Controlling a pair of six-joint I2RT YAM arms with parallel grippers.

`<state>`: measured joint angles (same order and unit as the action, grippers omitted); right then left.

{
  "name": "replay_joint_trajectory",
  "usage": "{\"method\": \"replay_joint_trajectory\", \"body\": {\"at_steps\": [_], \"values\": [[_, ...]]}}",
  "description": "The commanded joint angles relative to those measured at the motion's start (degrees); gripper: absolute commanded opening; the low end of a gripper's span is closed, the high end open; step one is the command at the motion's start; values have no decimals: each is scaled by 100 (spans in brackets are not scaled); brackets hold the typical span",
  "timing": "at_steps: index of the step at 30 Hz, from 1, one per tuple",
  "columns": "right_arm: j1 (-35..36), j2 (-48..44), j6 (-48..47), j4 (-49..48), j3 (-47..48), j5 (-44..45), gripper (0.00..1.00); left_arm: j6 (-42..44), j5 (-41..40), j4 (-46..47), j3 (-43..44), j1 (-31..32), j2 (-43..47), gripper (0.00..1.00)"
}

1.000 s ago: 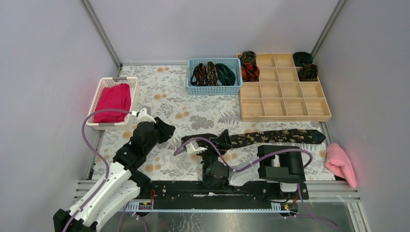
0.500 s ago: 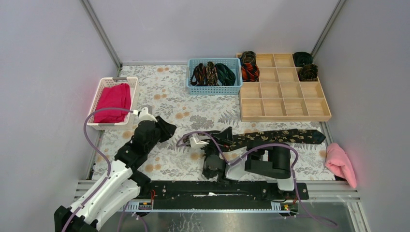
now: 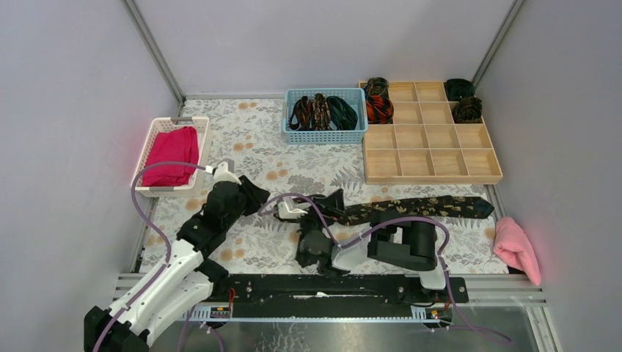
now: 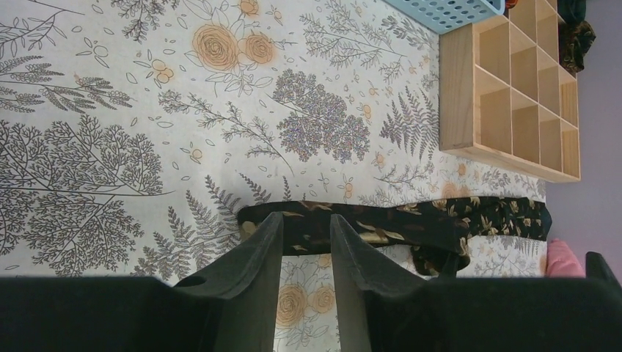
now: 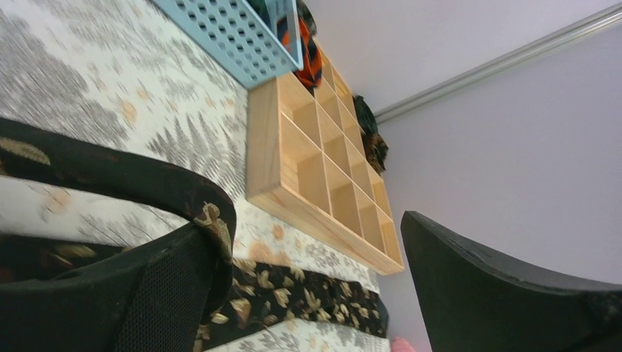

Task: Roll the ties
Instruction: Flatten out the tie at the center of the board.

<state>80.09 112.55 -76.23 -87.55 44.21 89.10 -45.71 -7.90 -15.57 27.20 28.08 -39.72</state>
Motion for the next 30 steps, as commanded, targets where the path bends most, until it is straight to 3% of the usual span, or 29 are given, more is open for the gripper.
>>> {"method": "replay_joint_trajectory", "body": {"at_steps": [1, 5, 10, 13, 15, 16, 17, 18, 19, 20, 21, 22, 27, 30], "values": [[-118, 311, -263, -1167, 1026, 339, 100, 107, 82, 295, 183, -39, -73, 38], [-106, 437, -802, -1174, 1481, 111, 100, 137, 71, 190, 246, -40, 26, 38], [-75, -41, -1160, -1045, 1856, -2, 100, 125, 45, 181, 259, -39, 45, 40], [-66, -250, -624, -308, 1952, -32, 99, 99, 134, 260, 252, -41, -35, 40], [-73, -383, 259, 867, 1872, -67, 100, 82, 209, 294, 259, -40, -88, 40], [-72, -499, 1136, 1941, 1820, -198, 100, 80, 230, 311, 254, -39, -112, 40], [-68, -658, 2672, 3845, 1843, -378, 100, 78, 244, 324, 247, -41, -120, 40], [-109, -901, 6262, 8507, 2763, -2119, 100, 79, 253, 334, 242, -43, -141, 40], [-660, -1076, 8814, 10789, 3161, -4097, 95, 89, 262, 335, 242, -39, -149, 40], [-1090, -1427, 9570, 10452, 2531, -4827, 89, 102, 268, 324, 242, -39, -149, 40], [-1161, -1800, 9492, 9634, 1932, -4587, 90, 118, 263, 265, 254, -39, -147, 40], [-1178, -1849, 9573, 9666, 1781, -4405, 91, 135, 251, 213, 254, -43, -119, 40], [-957, -1864, 9374, 10113, 1887, -4416, 92, 174, 143, 299, 86, -41, -27, 41], [-956, -2043, 9172, 9872, 1700, -4864, 94, 194, 147, 349, 116, -39, -160, 41]]}}
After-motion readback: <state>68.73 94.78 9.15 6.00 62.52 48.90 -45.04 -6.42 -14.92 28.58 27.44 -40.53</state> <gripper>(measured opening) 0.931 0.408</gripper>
